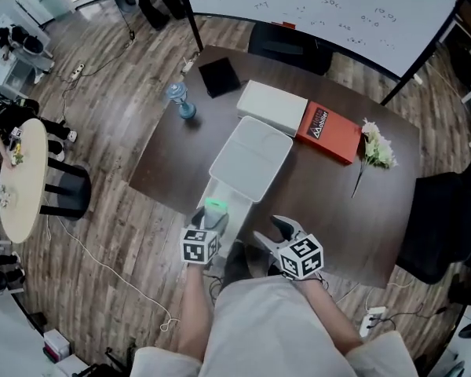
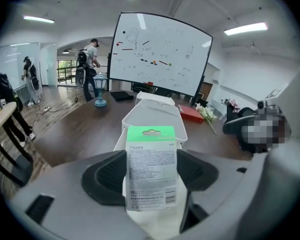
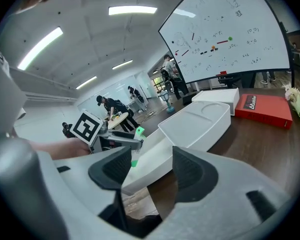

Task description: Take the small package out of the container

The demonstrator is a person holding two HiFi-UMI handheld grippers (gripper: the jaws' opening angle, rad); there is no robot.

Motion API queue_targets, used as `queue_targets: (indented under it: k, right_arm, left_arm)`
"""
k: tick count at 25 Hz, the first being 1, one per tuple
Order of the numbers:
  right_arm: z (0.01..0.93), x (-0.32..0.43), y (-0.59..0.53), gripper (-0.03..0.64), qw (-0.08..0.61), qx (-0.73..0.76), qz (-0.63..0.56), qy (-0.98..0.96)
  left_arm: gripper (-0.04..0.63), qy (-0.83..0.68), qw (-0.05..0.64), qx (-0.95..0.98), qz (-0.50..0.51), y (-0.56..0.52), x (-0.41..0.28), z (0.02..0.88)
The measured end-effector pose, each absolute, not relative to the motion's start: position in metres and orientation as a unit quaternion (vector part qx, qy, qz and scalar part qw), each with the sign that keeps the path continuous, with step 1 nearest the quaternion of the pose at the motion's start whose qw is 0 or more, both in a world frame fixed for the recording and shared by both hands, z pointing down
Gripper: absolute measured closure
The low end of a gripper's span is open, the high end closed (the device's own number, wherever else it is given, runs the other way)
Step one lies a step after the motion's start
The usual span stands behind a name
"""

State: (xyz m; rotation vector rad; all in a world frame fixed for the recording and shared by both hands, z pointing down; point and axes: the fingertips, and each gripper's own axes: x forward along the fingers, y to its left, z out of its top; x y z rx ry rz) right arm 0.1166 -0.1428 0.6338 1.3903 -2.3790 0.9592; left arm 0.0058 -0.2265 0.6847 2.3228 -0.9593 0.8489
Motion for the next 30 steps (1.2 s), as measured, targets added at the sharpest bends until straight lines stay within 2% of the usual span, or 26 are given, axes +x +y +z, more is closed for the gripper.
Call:
queue_targets:
  k: [8, 30]
  right_arm:
    - [0.63, 0.098, -0.134, 0.362, 0.118, 0.433, 0.312, -0.837]
    - [0.637, 0.088, -0.106, 0.384, 0.127, 0.377, 0.303, -0.866]
  left_arm:
    - [0.29, -0.403, 0.259, 0.84, 0.254, -0.21, -0.012, 0.66]
    - [0.29, -0.461, 0.228, 0.828, 0.225, -0.148, -0.012, 0.632]
